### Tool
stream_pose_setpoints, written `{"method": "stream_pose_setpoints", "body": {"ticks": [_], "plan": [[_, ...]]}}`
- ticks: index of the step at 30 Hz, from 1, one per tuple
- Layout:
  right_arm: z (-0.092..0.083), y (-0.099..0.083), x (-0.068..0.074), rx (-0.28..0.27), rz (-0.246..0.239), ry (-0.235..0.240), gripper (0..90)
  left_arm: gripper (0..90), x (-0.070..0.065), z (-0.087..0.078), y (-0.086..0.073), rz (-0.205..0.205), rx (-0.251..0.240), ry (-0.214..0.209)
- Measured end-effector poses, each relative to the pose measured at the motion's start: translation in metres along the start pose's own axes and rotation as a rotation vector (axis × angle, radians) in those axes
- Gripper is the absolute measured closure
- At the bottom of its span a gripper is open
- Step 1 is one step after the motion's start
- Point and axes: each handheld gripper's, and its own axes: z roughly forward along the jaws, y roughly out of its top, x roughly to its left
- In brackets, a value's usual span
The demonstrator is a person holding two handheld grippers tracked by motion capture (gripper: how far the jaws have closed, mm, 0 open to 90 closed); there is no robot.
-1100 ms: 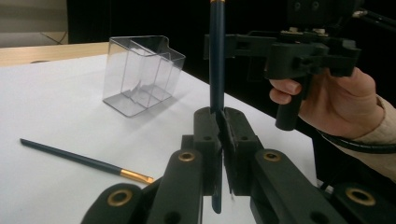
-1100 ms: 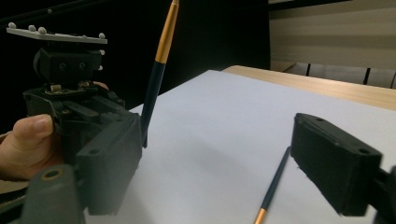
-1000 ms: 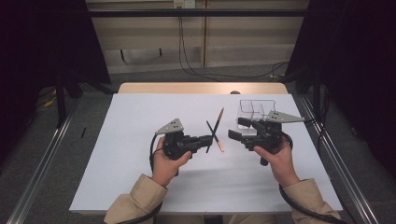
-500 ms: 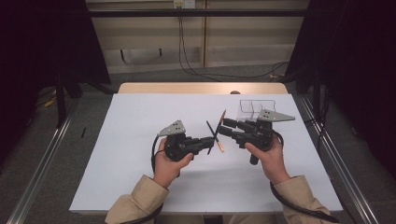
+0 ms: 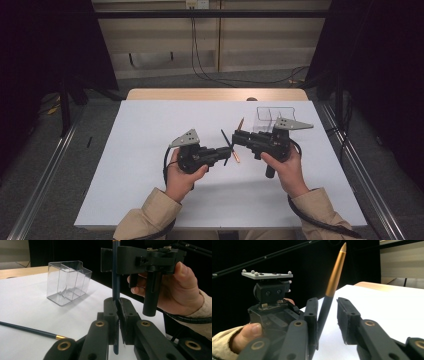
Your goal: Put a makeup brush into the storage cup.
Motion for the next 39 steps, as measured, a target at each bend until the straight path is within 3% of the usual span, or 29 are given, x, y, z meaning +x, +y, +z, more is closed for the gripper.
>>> {"method": "stream_pose_setpoints", "body": {"ticks": [7, 8, 11, 22, 26, 28, 29, 30, 32, 39], "plan": [[-0.001, 0.000, 0.000, -0.004, 0.031, 0.040, 82.6, 84.9, -0.001, 0.002, -0.001, 0.006, 0.002, -0.015], [-0.001, 0.000, 0.001, -0.005, 0.017, 0.039, 83.5, 90.0, -0.002, 0.002, -0.001, -0.001, 0.004, -0.023], [-0.001, 0.000, 0.001, -0.002, 0.007, 0.048, 83.5, 90.0, -0.002, 0.003, 0.000, 0.007, 0.012, -0.036], [-0.008, 0.004, 0.002, -0.019, -0.033, 0.018, 83.6, 71.2, -0.002, 0.001, 0.001, 0.034, -0.038, -0.026], [-0.012, 0.006, 0.002, -0.019, -0.044, 0.011, 83.6, 58.0, -0.001, 0.001, 0.001, 0.039, -0.039, -0.024], [-0.012, 0.006, 0.001, -0.022, -0.046, 0.011, 83.6, 56.0, 0.000, 0.001, 0.002, 0.043, -0.037, -0.029], [-0.014, 0.006, 0.001, -0.021, -0.051, 0.006, 83.6, 48.2, 0.000, 0.000, 0.002, 0.051, -0.043, -0.032], [-0.014, 0.006, 0.001, -0.021, -0.051, 0.006, 83.6, 48.2, -0.001, 0.001, 0.002, 0.050, -0.045, -0.032], [-0.016, 0.006, 0.001, -0.022, -0.057, 0.003, 83.6, 37.2, -0.001, 0.002, 0.002, 0.052, -0.050, -0.029], [-0.019, 0.005, -0.001, -0.023, -0.065, -0.002, 83.6, 24.3, 0.000, 0.002, 0.002, 0.078, -0.067, -0.022]]}}
